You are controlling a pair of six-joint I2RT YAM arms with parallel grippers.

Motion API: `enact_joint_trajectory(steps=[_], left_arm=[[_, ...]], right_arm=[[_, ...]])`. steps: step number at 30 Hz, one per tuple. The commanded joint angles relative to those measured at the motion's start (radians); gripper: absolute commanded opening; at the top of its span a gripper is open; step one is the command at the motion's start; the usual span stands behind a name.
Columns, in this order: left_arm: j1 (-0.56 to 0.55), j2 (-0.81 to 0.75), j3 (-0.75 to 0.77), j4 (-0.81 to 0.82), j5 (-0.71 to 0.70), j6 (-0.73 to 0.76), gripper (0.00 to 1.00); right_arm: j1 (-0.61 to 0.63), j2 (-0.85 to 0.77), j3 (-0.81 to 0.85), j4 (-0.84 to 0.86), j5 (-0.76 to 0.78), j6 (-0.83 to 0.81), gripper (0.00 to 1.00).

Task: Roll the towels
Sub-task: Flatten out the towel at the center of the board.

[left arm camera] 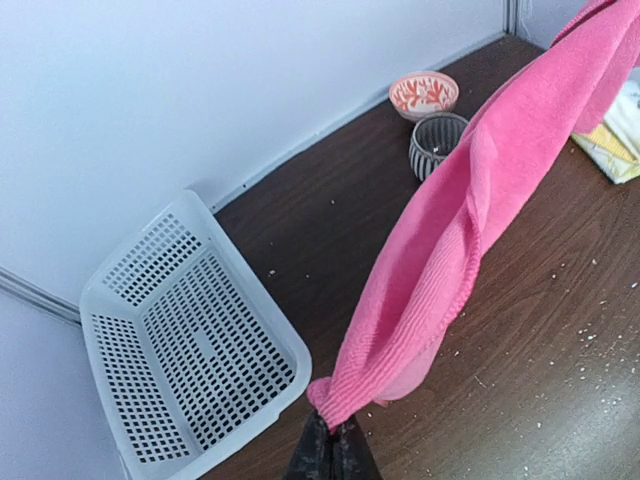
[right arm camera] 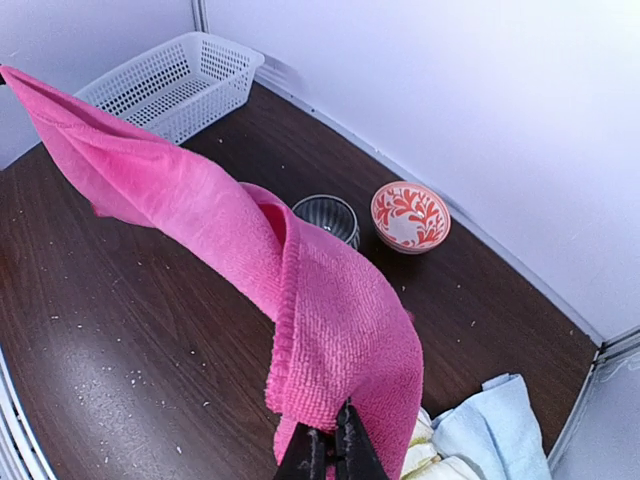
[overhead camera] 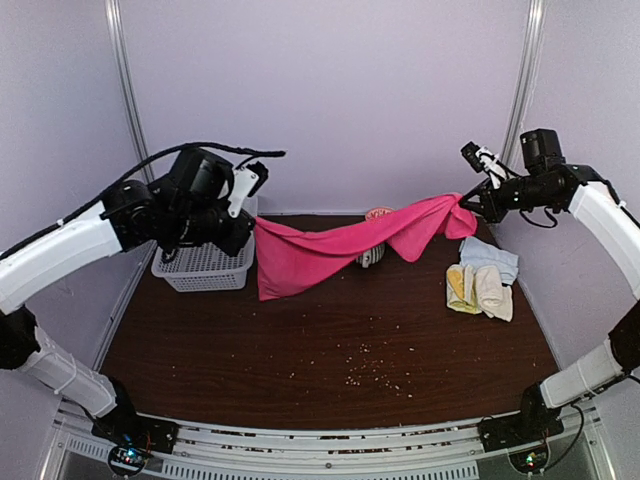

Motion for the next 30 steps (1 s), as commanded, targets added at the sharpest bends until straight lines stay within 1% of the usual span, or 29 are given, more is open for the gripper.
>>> enact_joint_trajectory(steps=[1,4,8,11,12,13,15,16,17,19,21,23,26,30], left_arm=[[-0.013,-0.182,-0.066,-0.061,0.033,-0.027,0.0],[-0.059,-0.299,-0.159,-0.051,0.117,-0.043,0.0],[-0.082,-0.385,-0.245,-0.042,0.21,-0.085,0.0],[-0.08,-0.379,-0.292,-0.01,0.188,-0.104,0.0],[-0.069,-0.354,-0.305,-0.006,0.152,-0.12,0.0],[-0.036,-0.308,-0.309,-0.011,0.136,-0.142,0.0],[0.07,-0.167,-0.292,-0.033,0.232,-0.162,0.0],[0.093,-0.084,-0.275,-0.046,0.256,-0.173,0.0],[0.097,-0.014,-0.262,-0.049,0.243,-0.183,0.0],[0.112,0.137,-0.237,-0.059,0.215,-0.201,0.0],[0.118,0.229,-0.218,-0.083,0.174,-0.207,0.0],[0.119,0.274,-0.213,-0.091,0.16,-0.212,0.0],[0.118,0.277,-0.234,-0.063,0.186,-0.216,0.0],[0.119,0.261,-0.263,-0.024,0.224,-0.215,0.0]], right_arm=[[-0.003,-0.156,-0.041,-0.087,-0.069,-0.053,0.03],[-0.002,-0.268,-0.138,-0.221,-0.126,-0.198,0.04],[-0.001,-0.386,-0.256,-0.344,-0.115,-0.345,0.05],[0.0,-0.376,-0.305,-0.362,-0.085,-0.386,0.05],[0.0,-0.353,-0.314,-0.343,-0.075,-0.381,0.07],[0.0,-0.322,-0.327,-0.303,-0.053,-0.357,0.15],[0.0,-0.232,-0.352,-0.176,0.021,-0.261,0.22],[0.0,-0.174,-0.349,-0.112,0.069,-0.209,0.26],[-0.001,-0.101,-0.336,-0.066,0.119,-0.164,0.3],[-0.002,0.049,-0.257,-0.049,0.205,-0.108,0.33],[-0.006,0.169,-0.191,-0.072,0.221,-0.071,0.33],[-0.006,0.216,-0.168,-0.115,0.149,-0.094,0.32],[0.007,0.198,-0.196,-0.198,0.004,-0.196,0.33],[0.051,0.153,-0.299,-0.211,0.01,-0.251,0.36]])
